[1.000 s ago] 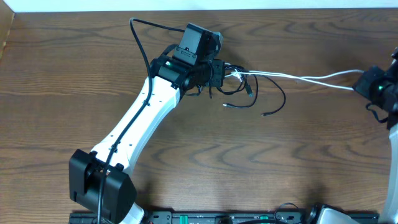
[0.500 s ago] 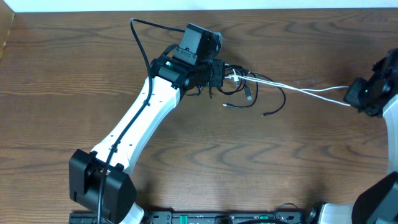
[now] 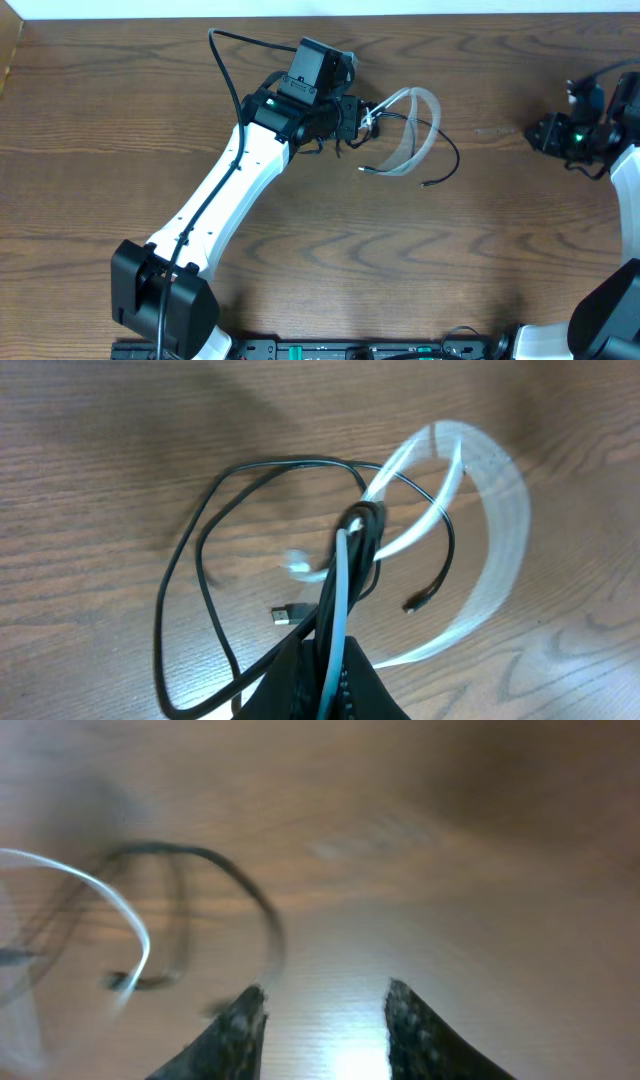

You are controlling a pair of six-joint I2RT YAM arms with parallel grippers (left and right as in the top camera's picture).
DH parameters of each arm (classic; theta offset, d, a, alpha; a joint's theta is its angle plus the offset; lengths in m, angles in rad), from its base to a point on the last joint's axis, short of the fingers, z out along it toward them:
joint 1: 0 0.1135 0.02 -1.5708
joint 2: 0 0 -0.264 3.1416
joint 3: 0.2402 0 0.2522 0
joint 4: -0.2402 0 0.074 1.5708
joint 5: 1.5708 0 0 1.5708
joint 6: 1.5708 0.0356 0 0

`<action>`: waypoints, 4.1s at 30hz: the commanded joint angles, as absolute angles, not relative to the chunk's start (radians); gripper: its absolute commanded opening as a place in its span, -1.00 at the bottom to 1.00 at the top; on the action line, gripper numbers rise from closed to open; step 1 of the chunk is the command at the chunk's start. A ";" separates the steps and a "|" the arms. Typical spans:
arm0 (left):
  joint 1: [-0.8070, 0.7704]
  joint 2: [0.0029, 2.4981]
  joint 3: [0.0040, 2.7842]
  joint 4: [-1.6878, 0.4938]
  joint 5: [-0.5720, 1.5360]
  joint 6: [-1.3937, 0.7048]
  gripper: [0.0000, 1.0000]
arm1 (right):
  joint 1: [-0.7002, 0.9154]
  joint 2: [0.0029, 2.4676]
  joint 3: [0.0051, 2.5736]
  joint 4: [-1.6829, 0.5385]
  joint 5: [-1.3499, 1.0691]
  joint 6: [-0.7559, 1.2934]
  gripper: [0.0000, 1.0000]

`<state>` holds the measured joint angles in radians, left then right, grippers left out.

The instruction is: Untangle cables

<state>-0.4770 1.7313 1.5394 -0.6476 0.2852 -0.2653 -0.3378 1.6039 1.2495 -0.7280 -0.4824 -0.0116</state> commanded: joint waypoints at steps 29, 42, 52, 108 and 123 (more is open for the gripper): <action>-0.471 1.734 1.533 -0.650 0.287 -0.290 -0.85 | 0.227 1.709 1.254 -0.416 -0.641 -0.369 -0.10; -0.471 1.734 1.533 -0.650 0.287 -0.289 -0.85 | 0.266 1.784 1.254 -0.307 -0.634 -0.391 -0.47; -0.471 1.734 1.533 -0.651 0.287 -0.289 -0.85 | 0.268 1.741 1.255 -0.303 -0.638 -0.325 -0.87; -0.471 1.734 1.533 -0.596 0.385 -0.582 -0.85 | 0.296 1.773 1.254 -0.279 -0.337 0.645 -0.32; -0.471 1.734 1.533 -0.600 0.381 -0.581 -0.85 | 0.295 1.827 1.254 -0.209 -0.456 0.681 -0.75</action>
<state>-0.4732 1.7313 1.5372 -0.6018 0.3687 -0.5770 0.2924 1.8217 1.2507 -0.2111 -0.4210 0.6724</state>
